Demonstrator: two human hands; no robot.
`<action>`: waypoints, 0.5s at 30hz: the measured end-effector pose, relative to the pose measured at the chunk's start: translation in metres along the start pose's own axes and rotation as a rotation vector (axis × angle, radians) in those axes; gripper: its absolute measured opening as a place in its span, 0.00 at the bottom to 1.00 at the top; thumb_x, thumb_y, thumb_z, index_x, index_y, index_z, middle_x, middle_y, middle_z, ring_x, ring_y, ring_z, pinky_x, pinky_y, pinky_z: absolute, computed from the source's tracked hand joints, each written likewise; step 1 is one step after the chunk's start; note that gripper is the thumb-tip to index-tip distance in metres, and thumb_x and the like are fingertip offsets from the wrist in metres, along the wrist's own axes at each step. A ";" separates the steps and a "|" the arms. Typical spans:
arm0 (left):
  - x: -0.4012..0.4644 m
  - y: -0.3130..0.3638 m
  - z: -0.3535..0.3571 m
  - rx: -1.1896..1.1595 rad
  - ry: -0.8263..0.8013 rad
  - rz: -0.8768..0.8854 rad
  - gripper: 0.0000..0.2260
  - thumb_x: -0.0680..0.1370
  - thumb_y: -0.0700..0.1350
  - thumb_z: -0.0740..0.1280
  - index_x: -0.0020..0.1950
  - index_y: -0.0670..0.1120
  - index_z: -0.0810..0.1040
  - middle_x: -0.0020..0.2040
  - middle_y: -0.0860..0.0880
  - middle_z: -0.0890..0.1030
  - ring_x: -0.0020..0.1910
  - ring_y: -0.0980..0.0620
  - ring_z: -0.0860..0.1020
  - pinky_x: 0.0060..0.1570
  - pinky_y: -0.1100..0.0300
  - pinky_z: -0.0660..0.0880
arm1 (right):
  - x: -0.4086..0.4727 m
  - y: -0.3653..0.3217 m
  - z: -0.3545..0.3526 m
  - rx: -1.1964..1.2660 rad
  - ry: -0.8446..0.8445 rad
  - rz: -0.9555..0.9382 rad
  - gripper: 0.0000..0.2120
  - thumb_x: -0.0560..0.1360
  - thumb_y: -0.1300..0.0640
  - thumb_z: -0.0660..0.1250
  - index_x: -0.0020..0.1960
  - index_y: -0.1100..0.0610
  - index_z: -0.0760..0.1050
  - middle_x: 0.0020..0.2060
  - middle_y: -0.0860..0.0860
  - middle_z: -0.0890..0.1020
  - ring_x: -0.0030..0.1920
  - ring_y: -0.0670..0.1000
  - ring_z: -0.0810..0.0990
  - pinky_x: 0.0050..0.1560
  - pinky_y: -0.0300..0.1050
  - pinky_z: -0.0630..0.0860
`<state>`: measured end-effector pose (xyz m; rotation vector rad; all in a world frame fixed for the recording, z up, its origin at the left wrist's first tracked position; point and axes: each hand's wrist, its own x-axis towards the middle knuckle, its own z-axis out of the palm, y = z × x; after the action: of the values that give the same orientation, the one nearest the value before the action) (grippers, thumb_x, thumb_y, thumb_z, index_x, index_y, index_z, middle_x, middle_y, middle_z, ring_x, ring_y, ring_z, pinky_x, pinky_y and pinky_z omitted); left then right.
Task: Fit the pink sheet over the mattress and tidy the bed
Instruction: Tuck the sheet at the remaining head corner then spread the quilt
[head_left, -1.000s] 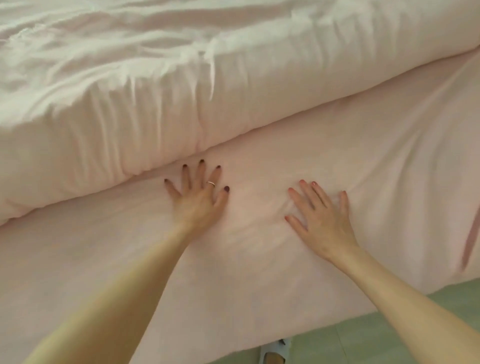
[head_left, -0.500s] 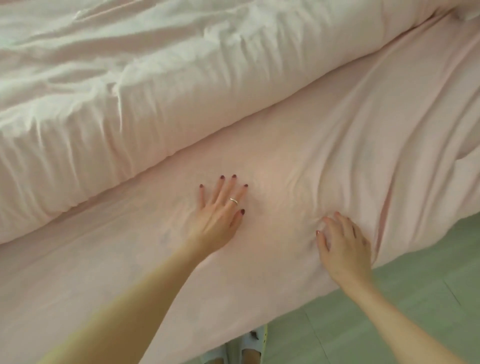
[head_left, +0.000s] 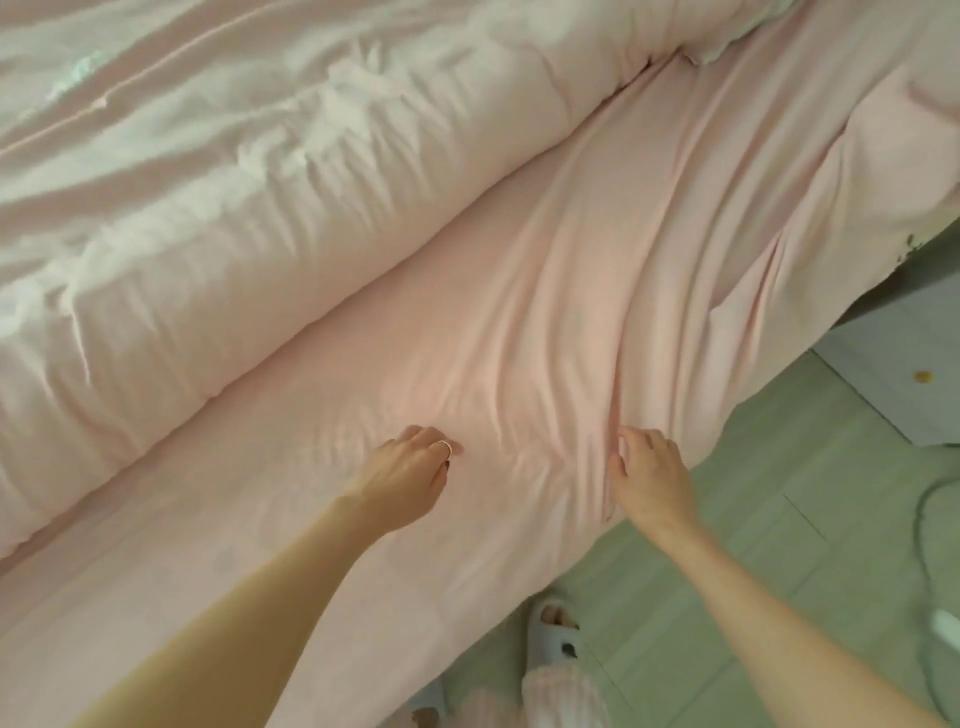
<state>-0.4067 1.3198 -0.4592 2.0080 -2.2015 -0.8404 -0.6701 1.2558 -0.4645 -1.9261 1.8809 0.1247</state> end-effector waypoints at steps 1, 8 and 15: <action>0.014 0.012 -0.001 0.005 0.005 0.033 0.19 0.75 0.43 0.52 0.57 0.44 0.79 0.60 0.50 0.79 0.61 0.46 0.76 0.48 0.54 0.78 | 0.011 0.010 -0.013 -0.038 0.030 0.008 0.19 0.78 0.55 0.60 0.67 0.59 0.69 0.62 0.58 0.74 0.63 0.60 0.71 0.57 0.54 0.71; 0.120 0.107 0.011 -0.005 -0.054 -0.066 0.19 0.79 0.45 0.56 0.71 0.49 0.67 0.76 0.49 0.57 0.76 0.47 0.56 0.66 0.47 0.67 | 0.126 0.090 -0.082 0.402 0.052 0.319 0.37 0.73 0.48 0.68 0.73 0.64 0.57 0.71 0.62 0.63 0.71 0.61 0.61 0.69 0.53 0.63; 0.190 0.183 0.027 0.098 -0.170 -0.274 0.23 0.78 0.57 0.59 0.71 0.50 0.66 0.75 0.46 0.52 0.75 0.44 0.51 0.69 0.42 0.57 | 0.207 0.115 -0.101 0.729 -0.158 0.498 0.32 0.71 0.48 0.70 0.67 0.66 0.66 0.63 0.61 0.72 0.61 0.61 0.75 0.59 0.52 0.74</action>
<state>-0.6139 1.1539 -0.4666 2.4101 -2.1172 -0.9811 -0.7908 1.0288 -0.4779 -0.9317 1.8982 -0.2253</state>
